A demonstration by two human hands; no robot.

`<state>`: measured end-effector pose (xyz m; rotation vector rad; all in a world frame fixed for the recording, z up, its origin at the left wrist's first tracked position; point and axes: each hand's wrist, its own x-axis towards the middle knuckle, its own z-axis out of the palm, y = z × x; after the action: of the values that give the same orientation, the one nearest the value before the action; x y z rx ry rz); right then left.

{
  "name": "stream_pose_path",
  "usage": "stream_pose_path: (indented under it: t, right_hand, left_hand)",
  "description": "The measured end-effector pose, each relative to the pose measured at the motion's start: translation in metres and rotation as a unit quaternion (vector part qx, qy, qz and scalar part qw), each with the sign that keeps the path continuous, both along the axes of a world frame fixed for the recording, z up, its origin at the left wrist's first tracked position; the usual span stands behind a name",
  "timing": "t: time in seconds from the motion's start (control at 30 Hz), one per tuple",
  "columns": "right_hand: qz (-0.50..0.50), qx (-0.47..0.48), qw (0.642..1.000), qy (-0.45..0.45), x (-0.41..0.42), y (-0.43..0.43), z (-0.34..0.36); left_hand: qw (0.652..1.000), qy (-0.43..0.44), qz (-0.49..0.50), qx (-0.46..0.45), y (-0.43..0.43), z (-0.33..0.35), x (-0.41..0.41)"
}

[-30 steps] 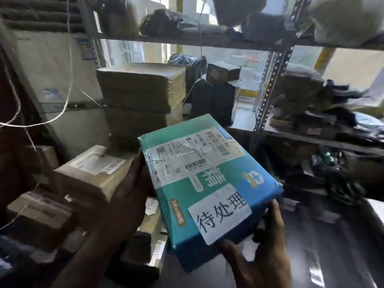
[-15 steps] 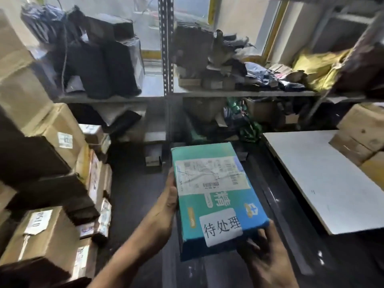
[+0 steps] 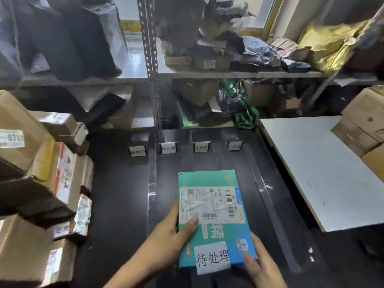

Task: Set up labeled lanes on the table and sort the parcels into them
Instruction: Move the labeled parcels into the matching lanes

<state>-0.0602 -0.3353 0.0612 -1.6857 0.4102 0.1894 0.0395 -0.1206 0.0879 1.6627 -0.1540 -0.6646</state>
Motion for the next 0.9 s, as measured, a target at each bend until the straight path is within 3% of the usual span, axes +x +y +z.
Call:
stream_pose_path:
  t: [0.23, 0.5, 0.67, 0.9]
  right_hand:
    - [0.02, 0.018, 1.0, -0.004, 0.03, -0.016, 0.0]
    - [0.087, 0.087, 0.992, -0.038, 0.101, 0.024, -0.003]
    - [0.069, 0.11, 0.991, -0.029, 0.167, 0.05, -0.012]
    - [0.05, 0.044, 0.998, 0.004, 0.236, 0.059, -0.045]
  left_hand:
    - [0.998, 0.002, 0.059, 0.036, -0.019, 0.002, 0.01]
    - [0.971, -0.084, 0.209, 0.083, 0.014, 0.002, 0.051]
    - [0.967, -0.091, 0.224, 0.081, 0.031, -0.012, 0.116]
    - [0.978, -0.034, 0.201, 0.038, 0.029, -0.038, 0.186]
